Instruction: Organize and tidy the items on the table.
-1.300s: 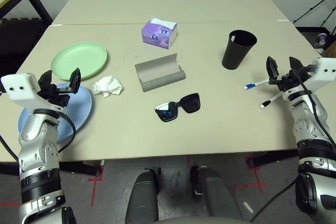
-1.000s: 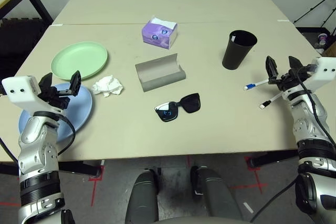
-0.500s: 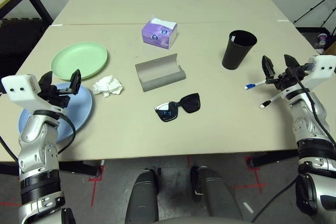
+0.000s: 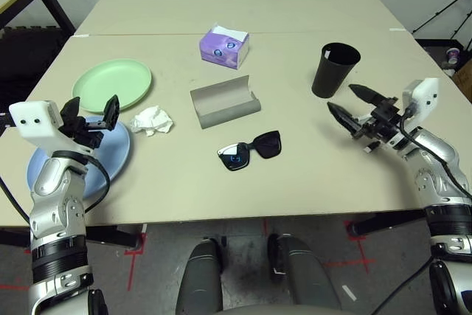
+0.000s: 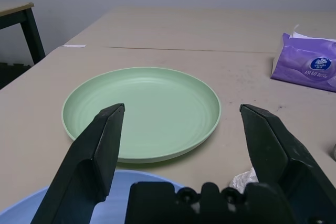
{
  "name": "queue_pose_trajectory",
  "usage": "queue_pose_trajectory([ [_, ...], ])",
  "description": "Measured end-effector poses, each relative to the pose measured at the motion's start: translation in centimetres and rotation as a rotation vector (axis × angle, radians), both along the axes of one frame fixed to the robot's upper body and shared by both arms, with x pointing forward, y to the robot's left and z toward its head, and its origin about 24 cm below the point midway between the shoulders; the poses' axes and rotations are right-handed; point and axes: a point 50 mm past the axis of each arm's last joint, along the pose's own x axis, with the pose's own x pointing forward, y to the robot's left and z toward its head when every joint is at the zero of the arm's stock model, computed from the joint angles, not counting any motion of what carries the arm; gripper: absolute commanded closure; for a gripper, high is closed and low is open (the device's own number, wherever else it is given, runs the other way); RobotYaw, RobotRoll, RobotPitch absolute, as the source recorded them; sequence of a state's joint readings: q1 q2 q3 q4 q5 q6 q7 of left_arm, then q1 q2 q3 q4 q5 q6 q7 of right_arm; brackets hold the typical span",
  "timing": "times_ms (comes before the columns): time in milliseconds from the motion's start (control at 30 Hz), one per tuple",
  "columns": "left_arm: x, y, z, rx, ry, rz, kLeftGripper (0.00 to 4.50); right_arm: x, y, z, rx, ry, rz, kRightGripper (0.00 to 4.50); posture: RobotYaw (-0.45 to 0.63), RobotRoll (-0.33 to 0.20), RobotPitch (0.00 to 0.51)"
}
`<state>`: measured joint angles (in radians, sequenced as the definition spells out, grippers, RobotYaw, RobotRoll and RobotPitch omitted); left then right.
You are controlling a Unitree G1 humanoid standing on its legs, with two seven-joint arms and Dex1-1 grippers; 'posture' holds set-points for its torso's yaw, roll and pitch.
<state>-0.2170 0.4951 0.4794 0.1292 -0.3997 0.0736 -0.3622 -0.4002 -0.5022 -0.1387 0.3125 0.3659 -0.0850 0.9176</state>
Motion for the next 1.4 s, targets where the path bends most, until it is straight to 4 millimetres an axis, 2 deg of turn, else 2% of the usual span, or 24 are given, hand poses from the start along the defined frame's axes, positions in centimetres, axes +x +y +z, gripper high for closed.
queue_pose_trajectory([
  [200,0.1,-0.2,0.0,0.001,0.002,-0.008,0.0,0.0,0.3,1.2,-0.094,-0.022,0.138,0.03,-0.01,0.0,0.123],
  [333,0.1,-0.2,0.0,0.001,0.003,-0.008,0.0,0.0,0.6,1.4,-0.06,-0.011,0.182,0.03,-0.01,0.0,0.124],
  [500,0.1,-0.3,0.0,0.002,0.003,-0.011,0.0,0.2,1.3,0.9,0.057,0.032,0.206,0.03,0.0,0.0,0.124],
  [633,0.2,-0.4,-0.1,0.003,0.007,-0.015,0.0,0.1,1.7,0.4,0.066,0.05,0.224,0.03,0.01,0.0,0.125],
  [833,0.2,-0.5,0.0,0.004,0.009,-0.02,0.0,0.0,2.7,-0.2,0.017,0.074,0.271,0.03,0.01,0.0,0.125],
  [1167,0.1,-0.6,0.3,0.018,0.008,-0.04,0.0,-0.1,2.6,0.0,-0.06,-0.026,0.348,0.03,0.01,0.0,0.129],
  [1400,-0.6,0.6,1.4,0.109,0.08,-0.143,0.0,-0.2,2.5,-0.2,-0.083,0.021,0.388,0.03,0.02,0.0,0.132],
])
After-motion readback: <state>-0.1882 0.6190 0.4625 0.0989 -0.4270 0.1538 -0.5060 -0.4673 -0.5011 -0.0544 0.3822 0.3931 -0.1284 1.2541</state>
